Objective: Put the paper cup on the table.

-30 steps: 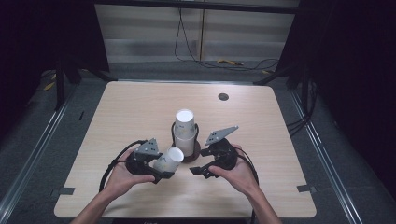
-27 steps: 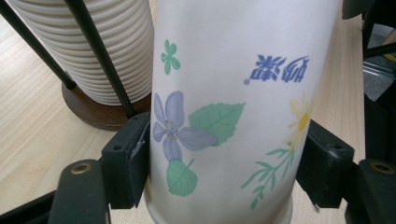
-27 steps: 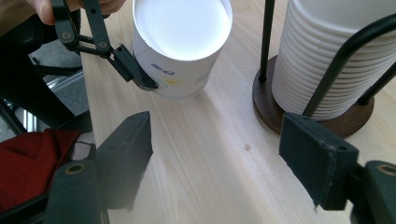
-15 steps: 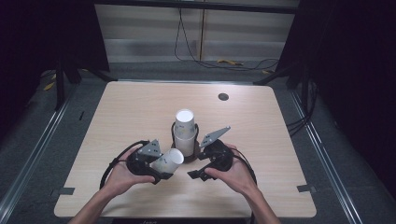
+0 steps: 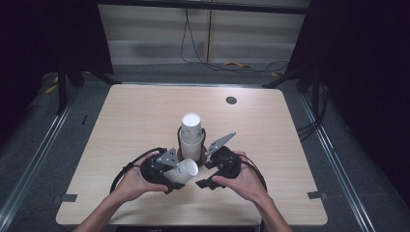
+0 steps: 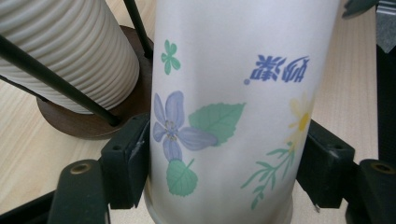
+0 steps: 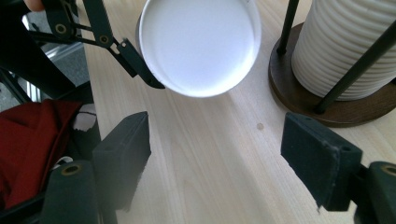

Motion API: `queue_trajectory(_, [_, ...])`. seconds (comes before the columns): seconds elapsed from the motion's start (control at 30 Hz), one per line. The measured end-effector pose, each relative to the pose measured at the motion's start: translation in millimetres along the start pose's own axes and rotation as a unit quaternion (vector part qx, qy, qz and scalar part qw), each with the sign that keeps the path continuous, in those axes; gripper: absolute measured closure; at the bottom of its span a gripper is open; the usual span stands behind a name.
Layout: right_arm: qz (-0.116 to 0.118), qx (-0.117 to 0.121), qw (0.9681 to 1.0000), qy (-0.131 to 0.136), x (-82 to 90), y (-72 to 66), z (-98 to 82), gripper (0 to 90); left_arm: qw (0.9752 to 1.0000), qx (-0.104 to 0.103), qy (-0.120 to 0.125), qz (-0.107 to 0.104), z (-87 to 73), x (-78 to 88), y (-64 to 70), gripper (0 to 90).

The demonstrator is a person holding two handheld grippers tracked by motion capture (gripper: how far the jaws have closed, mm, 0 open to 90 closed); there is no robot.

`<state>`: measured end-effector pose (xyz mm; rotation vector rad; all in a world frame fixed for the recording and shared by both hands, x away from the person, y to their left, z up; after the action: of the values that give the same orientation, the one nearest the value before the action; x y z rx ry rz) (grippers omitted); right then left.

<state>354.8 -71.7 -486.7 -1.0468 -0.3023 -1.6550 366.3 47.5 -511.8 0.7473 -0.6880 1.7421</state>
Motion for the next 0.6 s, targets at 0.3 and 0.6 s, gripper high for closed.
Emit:
queue_trajectory(0.3, [0.003, -0.008, 0.9991, -0.042, -8.8, 1.1, -7.3, 27.3, 0.9997, -0.016, -0.020, 0.001, 0.6, -4.7, 0.1, 28.4])
queue_trajectory(0.6, [-0.010, -0.023, 0.9988, -0.041, -8.4, 5.2, -7.8, 18.4, 0.9993, -0.025, -0.026, 0.012, 6.5, -2.1, -0.8, 28.4])
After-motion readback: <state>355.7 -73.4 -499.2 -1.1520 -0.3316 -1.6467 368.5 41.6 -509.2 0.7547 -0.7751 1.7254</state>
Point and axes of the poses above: each handheld gripper's, and its own axes: x roughly backward along the jaws, z roughly out of its top, y roughly to its right, the point moved 9 cm from there along -x, roughly forward along the jaws, and after that the axes turned 7 degrees about z, right-handed, at the moved point
